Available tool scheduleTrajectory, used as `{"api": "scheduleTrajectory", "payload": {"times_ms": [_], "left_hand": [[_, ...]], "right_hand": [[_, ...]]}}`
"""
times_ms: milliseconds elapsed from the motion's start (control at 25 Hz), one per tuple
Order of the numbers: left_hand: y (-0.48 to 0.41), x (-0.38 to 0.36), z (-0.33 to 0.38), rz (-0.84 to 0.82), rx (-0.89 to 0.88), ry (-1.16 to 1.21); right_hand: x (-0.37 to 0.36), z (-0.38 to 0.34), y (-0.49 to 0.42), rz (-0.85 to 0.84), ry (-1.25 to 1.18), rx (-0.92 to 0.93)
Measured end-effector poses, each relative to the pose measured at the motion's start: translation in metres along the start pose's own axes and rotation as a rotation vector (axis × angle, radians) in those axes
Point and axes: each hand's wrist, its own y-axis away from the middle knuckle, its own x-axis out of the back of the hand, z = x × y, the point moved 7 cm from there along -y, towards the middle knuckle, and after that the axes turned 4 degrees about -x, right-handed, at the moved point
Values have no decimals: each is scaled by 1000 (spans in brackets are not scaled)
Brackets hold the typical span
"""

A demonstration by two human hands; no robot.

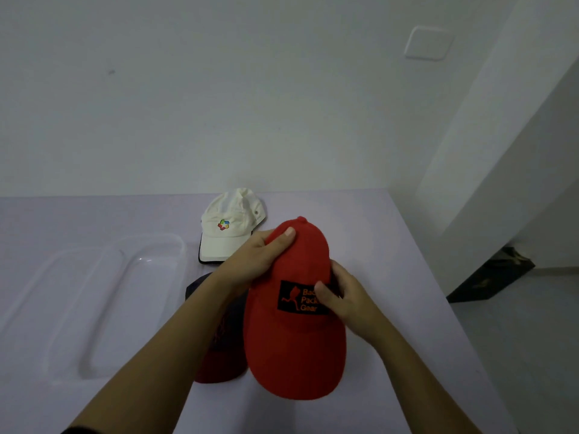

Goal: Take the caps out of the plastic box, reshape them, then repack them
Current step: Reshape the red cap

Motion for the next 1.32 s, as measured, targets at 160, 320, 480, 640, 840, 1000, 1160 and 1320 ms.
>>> {"api": "scheduleTrajectory", "payload": {"times_ms": [160, 320, 480, 640, 840, 1000, 1160, 1320], "left_hand": [[-2, -4, 4, -70, -38, -126], [-2, 12, -3, 82, -41, -625], [-11, 9, -54, 137, 26, -881], [-22, -6, -111, -1, 141, -975], [-39, 0, -147, 22, 211, -833], [-34, 31, -133, 140, 127, -878], [-6, 40, -142, 97, 298, -780], [-1, 13, -172, 63, 467, -425]], "right_hand": [[13, -10, -9, 18, -207, -35], [21, 6, -15, 106, -10, -105], [20, 72, -28, 73, 247, -305], [23, 134, -31, 117, 308, -441], [21, 168, -31, 117, 301, -506], [50, 180, -24, 186, 254, -503], [52, 189, -11, 57, 238, -543], [20, 194, -17, -79, 182, -612]]}}
